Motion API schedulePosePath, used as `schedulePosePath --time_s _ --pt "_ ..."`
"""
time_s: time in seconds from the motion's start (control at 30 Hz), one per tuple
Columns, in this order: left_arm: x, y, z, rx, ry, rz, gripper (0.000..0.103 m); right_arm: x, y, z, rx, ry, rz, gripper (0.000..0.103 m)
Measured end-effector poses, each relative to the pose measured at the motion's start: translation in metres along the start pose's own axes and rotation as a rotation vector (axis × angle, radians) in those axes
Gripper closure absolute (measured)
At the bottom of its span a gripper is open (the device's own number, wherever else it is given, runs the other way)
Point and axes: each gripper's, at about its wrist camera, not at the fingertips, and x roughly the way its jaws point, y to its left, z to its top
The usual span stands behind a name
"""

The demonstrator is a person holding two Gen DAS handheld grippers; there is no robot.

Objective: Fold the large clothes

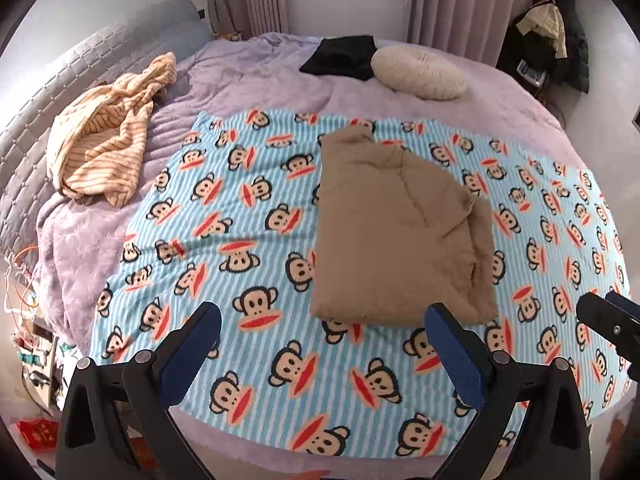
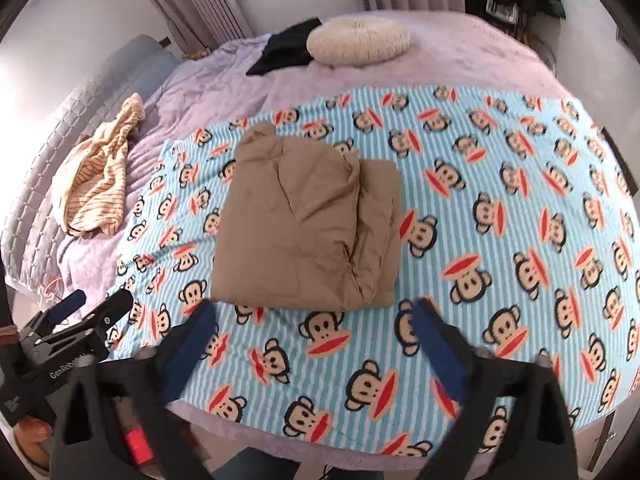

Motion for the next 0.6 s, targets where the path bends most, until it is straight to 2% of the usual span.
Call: schedulePosePath --time_s 0.13,0.3,0.6 --pt "-0.011 0.006 0.007 0.016 -0.027 0.007 0.001 -0.009 0.013 0.004 -0.012 -0.051 -0.042 0.0" --pt "-0.021 0.019 0.014 0.01 -0.035 -0.004 0.001 -0.011 0.022 0.011 0.029 -0.044 -0.054 0.0" --pt "-0.029 0.031 0.016 -0.009 -0.045 -0.004 0.001 -0.02 0.037 0.015 0.018 -0.063 -0.078 0.0"
